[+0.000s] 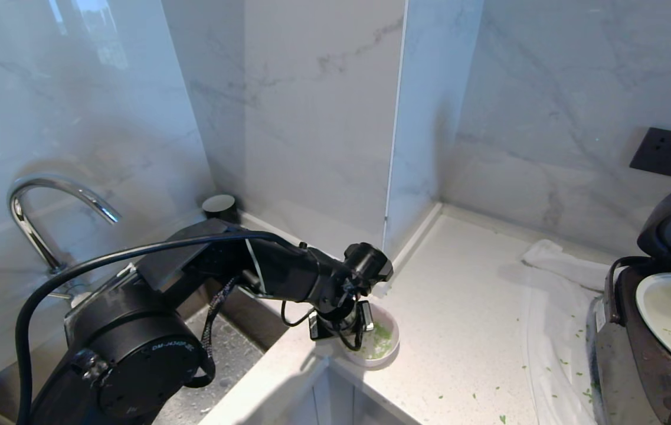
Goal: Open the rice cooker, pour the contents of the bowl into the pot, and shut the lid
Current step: Place the bowl on the table
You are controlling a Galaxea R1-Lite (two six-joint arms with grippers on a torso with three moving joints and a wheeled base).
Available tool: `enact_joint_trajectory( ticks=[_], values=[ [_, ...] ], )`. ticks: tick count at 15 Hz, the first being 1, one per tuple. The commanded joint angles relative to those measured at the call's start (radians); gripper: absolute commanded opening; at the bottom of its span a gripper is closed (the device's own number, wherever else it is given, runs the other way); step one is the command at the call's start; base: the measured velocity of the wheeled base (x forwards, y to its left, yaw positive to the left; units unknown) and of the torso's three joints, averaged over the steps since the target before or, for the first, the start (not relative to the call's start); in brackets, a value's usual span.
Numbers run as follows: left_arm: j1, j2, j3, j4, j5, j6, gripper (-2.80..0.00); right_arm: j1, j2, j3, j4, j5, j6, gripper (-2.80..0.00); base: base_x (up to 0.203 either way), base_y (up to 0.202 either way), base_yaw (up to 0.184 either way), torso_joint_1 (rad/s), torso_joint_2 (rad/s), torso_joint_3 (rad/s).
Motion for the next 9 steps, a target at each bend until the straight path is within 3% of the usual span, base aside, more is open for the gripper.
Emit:
enact_joint_trajectory(
  ticks=[1,6,9],
  values=[
    [0.002,0.011,-0.013,0.003,0.003,-0.005,0.00,-0.001,0.000,0.000,0.000,-0.001,-0.001,-2.80,0.000,0.000,0.000,0.000,0.00,0.000],
    [0.030,-0.089,0.003,0.005,0.003,-0.017,0.00,0.001,0.000,0.000,0.000,-0.001,-0.001,-2.80,0.000,0.000,0.000,0.000,0.00,0.000],
    [0.058,-0.224,0.088,0.005,0.003,-0.018,0.00,-0.001,0.000,0.000,0.000,0.001,-0.001,-2.80,0.000,0.000,0.000,0.000,0.00,0.000]
  ],
)
